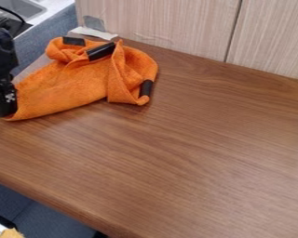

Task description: Fold the cloth from bottom left to top right

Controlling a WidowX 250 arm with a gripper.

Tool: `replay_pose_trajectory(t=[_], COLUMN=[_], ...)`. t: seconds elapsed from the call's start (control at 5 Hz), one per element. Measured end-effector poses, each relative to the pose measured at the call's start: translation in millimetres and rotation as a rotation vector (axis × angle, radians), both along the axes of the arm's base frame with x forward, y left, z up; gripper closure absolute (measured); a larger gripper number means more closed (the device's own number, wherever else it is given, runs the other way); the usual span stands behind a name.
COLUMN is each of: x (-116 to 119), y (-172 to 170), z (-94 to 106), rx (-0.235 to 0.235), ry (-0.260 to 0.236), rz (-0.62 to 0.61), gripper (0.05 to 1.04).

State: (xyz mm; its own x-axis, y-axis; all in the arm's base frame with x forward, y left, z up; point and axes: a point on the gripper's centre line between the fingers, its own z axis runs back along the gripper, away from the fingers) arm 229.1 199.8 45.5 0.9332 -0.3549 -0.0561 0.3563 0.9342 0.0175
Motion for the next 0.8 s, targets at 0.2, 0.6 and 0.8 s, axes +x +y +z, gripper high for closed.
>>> replay_pose_trajectory(t=[0.2,0.6,0.8], x=[1.7,3.3,5.4], y=[-0.6,-1.3,-3.7], z=[-0.5,-1.0,1.4], rx=[0.005,0.002,-0.021], ry=[-0.002,-0.019,-0.05], rz=[0.001,0.011,0.014], gripper=[0.595,0.985,1.024])
